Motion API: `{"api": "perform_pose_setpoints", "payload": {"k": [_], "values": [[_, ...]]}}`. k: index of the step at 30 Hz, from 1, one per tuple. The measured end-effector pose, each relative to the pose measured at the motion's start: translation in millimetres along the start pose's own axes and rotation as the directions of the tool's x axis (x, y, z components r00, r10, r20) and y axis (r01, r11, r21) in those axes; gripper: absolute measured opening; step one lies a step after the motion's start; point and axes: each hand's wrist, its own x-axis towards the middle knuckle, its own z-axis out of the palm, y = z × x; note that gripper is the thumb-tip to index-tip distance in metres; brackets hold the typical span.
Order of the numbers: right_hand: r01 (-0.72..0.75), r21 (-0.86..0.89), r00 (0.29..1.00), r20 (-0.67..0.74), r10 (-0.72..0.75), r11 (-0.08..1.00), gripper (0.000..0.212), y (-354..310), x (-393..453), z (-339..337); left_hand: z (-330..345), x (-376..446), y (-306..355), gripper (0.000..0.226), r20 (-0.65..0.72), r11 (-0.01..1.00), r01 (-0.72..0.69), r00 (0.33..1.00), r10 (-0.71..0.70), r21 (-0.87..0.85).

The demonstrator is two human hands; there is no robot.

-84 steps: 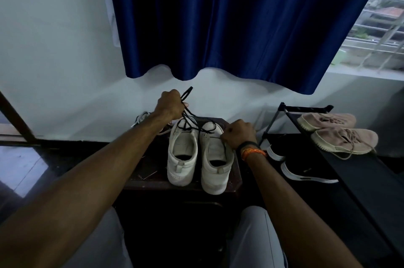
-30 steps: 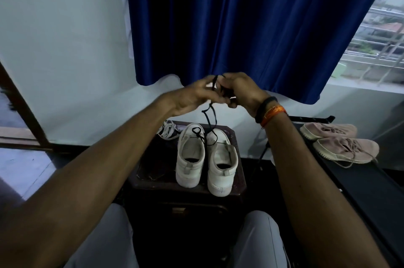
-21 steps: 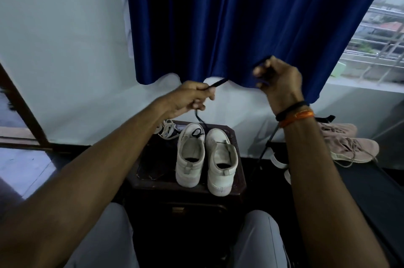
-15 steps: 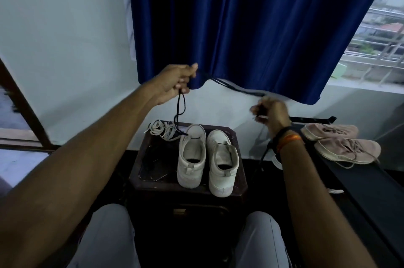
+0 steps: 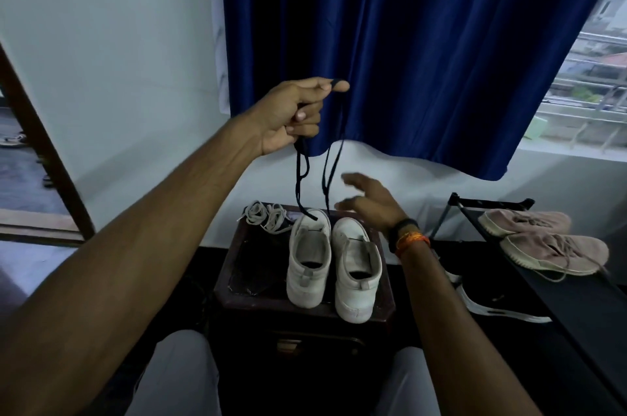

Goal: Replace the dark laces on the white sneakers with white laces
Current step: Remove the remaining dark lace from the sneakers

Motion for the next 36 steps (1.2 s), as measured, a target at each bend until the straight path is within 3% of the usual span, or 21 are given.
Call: {"api": "perform_pose_setpoints", "payload": {"k": [2, 5, 8, 10, 13, 17, 23, 27, 32, 36], "values": [[0.115, 0.319, 0.993, -0.070, -0.098, 0.941, 0.086, -19.8, -4.7, -4.7, 4.4, -3.5, 0.3, 0.033, 0.015, 1.000, -0.008, 1.000, 0.008, 0.012], [0.244, 0.575, 0.966, -0.067, -0.251, 0.781, 0.088, -50.5, -7.1, -11.9, 13.0, -9.6, -0.1, 0.030, 0.017, 1.000, -0.018, 1.000, 0.018, 0.010], [0.315, 0.565, 0.922, 0.011, -0.388, 0.763, 0.070, -73.7, -1.6, -7.5, 19.4, -14.5, -1.5, 0.026, 0.043, 1.000, -0.021, 0.999, 0.022, -0.010], [0.312, 0.550, 0.923, 0.018, -0.384, 0.775, 0.059, -79.1, 4.3, 4.2, 21.8, -17.9, -1.6, 0.024, 0.065, 1.000, -0.014, 0.998, 0.016, -0.026], [0.233, 0.665, 0.942, 0.026, -0.335, 0.709, 0.059, -78.4, 8.5, 21.7, 23.9, -21.5, -2.6, 0.021, 0.060, 0.999, -0.020, 0.998, 0.023, -0.039], [0.168, 0.707, 0.944, 0.085, -0.319, 0.687, 0.017, -72.8, 2.6, 37.9, 17.8, -26.3, -8.2, 0.021, 0.007, 0.997, -0.036, 0.999, 0.036, -0.069], [0.103, 0.761, 0.969, 0.068, -0.237, 0.641, 0.032, -58.2, -3.2, 54.6, 0.2, -30.6, -5.1, 0.021, -0.132, 0.974, -0.107, 0.988, 0.082, -0.199], [0.068, 0.828, 0.969, 0.077, -0.233, 0.557, 0.041, -48.9, -5.7, 54.4, -15.1, -36.2, -5.1, 0.021, -0.270, 0.947, -0.113, 0.963, 0.029, -0.301], [0.051, 0.781, 0.978, 0.088, -0.191, 0.622, 0.038, -30.0, -8.3, 53.0, -43.0, -45.9, -10.5, 0.021, -0.459, 0.937, -0.169, 0.889, 0.010, -0.307], [0.073, 0.753, 0.983, 0.057, -0.176, 0.653, 0.036, -20.4, -13.5, 45.4, -66.2, -65.8, -39.7, 0.020, -0.541, 0.937, -0.124, 0.838, -0.077, -0.326]]}}
